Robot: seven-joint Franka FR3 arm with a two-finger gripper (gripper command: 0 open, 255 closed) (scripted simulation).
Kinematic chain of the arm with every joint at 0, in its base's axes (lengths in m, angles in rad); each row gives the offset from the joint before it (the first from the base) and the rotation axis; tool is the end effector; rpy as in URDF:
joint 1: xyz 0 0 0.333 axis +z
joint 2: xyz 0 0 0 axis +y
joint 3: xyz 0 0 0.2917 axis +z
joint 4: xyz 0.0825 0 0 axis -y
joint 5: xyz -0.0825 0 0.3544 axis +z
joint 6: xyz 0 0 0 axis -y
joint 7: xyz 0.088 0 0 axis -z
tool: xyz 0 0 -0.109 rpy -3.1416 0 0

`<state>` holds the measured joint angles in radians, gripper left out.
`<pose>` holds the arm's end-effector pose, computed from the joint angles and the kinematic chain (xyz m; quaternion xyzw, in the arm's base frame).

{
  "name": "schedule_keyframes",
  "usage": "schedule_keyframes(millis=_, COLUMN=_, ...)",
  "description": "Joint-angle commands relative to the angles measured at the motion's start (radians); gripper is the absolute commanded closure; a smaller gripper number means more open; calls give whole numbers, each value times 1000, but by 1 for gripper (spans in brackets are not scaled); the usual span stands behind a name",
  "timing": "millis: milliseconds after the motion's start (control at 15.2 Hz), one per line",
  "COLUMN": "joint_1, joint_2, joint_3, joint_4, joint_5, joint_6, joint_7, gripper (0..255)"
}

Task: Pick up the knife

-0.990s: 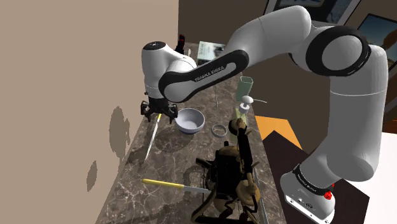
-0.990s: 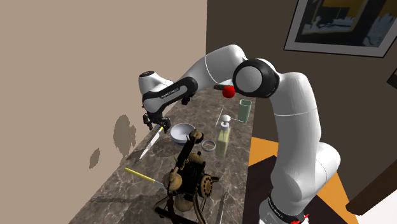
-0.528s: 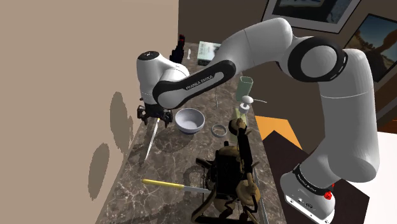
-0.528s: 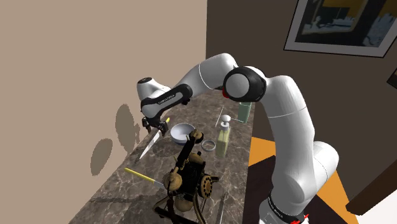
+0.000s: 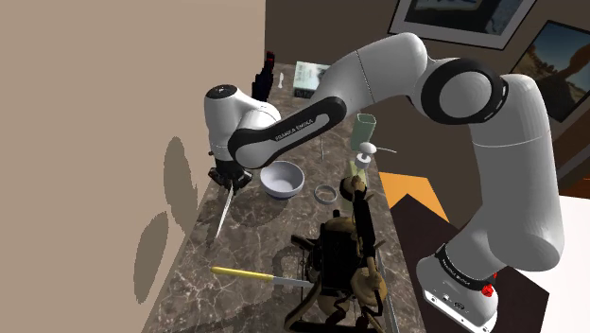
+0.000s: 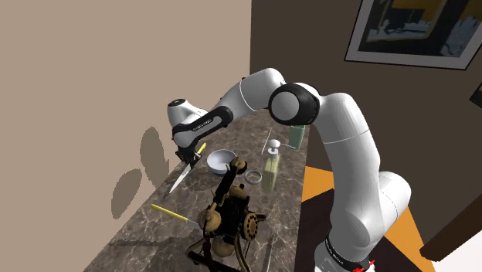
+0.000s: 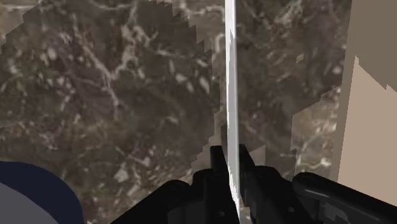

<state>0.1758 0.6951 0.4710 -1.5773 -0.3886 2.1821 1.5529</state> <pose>0.5586 0.3495 0.2598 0.9259 -0.3775 0.0090 0.0051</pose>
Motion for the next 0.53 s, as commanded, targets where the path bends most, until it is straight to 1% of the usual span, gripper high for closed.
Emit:
schedule_keyframes(millis=0, joint_1=0, joint_2=0, joint_3=0, joint_4=0, joint_5=0, joint_6=0, joint_7=0, gripper=255)
schedule_keyframes(millis=330, joint_1=1, joint_2=2, joint_3=0, joint_4=4, joint_5=0, joint_6=-2, joint_7=0, gripper=255)
schedule_keyframes(millis=462, joint_1=-2, joint_2=-13, joint_3=6, joint_4=7, joint_5=7, joint_6=-19, joint_7=-4, gripper=255)
